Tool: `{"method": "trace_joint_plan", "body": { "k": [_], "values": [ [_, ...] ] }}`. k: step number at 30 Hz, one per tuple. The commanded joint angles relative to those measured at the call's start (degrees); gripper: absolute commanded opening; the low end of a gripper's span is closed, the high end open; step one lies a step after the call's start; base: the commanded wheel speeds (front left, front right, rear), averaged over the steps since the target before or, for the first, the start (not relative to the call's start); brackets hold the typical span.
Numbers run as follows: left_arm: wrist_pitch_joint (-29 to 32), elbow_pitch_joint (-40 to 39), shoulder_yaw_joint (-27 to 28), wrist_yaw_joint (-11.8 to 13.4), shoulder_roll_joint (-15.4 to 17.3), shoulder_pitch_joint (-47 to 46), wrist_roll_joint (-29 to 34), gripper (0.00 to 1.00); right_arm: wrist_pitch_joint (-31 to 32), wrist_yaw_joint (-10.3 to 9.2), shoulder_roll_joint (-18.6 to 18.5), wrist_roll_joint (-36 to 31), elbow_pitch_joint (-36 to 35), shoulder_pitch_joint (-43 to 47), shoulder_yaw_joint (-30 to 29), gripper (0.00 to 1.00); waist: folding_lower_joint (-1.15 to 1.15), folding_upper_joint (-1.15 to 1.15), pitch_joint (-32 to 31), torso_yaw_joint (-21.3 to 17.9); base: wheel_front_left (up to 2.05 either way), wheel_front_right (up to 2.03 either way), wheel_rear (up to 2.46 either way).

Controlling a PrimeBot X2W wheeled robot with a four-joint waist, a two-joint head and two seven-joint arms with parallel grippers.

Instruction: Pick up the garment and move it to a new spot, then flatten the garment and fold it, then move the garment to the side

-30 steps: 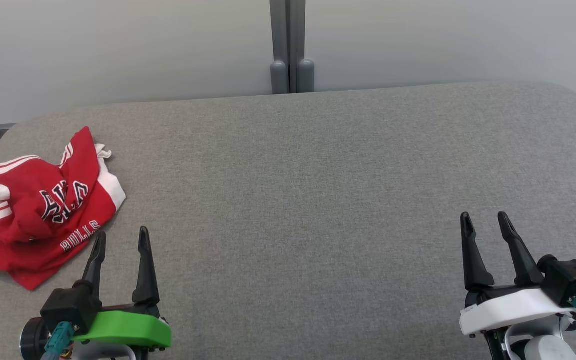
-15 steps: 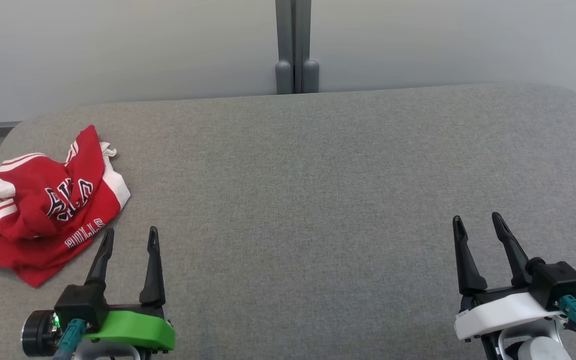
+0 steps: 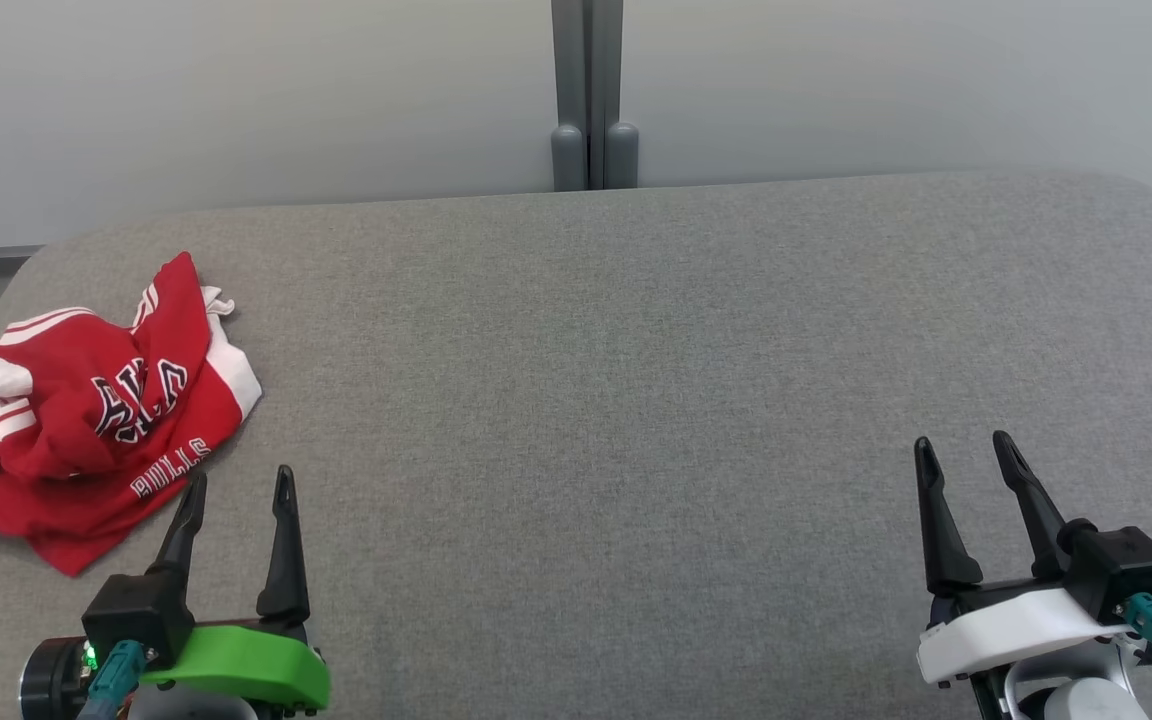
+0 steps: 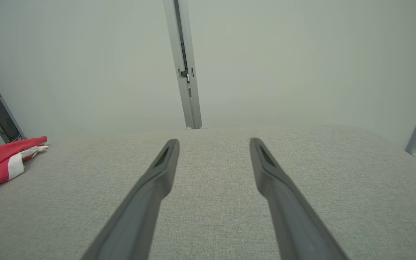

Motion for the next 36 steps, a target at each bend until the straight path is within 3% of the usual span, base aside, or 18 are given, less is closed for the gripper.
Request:
{"method": "trace_joint_plan", "body": {
  "k": [1,36],
  "values": [
    [0.1,-0.3,0.2,0.1,0.6,0.8,-0.4,1.00,0.2,0.00,-0.2,0.6,0.1,0.8,-0.3,1.00,0.00,0.00,0.0,0.0,0.00,0.00,0.00],
    [2.9,-0.8,-0.4,2.5,1.9,1.0,-1.7,1.00,1.8,0.00,-0.2,3.4,-0.2,0.9,-1.1,1.00,0.00,0.00,-0.3,0.0,0.00,0.00,0.00]
  ]
}}
